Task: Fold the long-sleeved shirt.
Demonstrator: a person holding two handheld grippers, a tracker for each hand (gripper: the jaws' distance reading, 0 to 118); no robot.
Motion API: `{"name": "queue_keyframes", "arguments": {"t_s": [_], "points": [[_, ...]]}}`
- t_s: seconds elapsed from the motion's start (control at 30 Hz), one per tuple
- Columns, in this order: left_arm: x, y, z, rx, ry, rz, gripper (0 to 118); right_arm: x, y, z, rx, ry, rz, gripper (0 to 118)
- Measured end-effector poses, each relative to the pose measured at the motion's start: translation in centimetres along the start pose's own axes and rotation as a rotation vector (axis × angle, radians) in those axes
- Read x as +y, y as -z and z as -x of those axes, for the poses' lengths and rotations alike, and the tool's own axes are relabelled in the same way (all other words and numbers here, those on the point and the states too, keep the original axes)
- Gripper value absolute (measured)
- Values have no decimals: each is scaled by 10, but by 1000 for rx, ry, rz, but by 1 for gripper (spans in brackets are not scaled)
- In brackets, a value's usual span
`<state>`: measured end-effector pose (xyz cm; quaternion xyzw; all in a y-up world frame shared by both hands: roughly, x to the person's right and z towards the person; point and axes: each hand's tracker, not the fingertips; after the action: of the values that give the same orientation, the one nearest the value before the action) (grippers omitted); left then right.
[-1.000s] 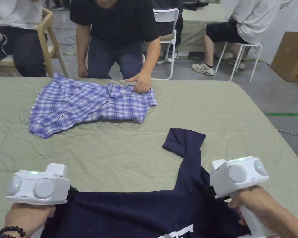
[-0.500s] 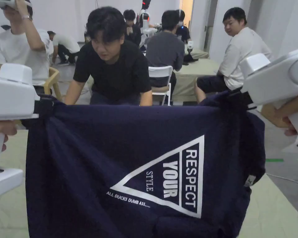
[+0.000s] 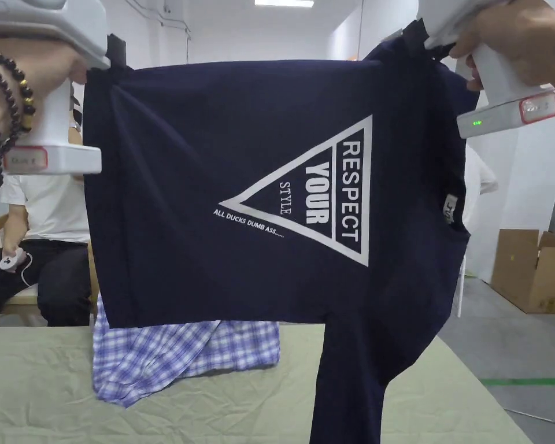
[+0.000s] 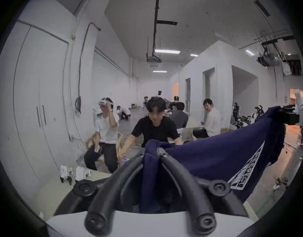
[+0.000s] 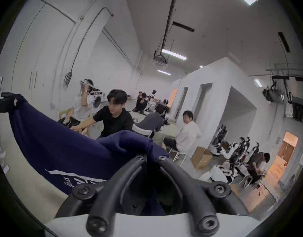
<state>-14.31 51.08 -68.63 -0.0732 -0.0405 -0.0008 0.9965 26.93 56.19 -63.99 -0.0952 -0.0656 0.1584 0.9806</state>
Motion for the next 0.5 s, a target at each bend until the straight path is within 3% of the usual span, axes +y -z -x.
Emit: {"name": "queue_keyframes", "arguments": {"t_s": [0.3,0.5], "points": [[42,-17,-13,2,25,-86,9,27,0,-12,-63,30,-86,5],[-20,-5,-12,-12,47,1,9,-30,20,3,-15,41,20,5]]}}
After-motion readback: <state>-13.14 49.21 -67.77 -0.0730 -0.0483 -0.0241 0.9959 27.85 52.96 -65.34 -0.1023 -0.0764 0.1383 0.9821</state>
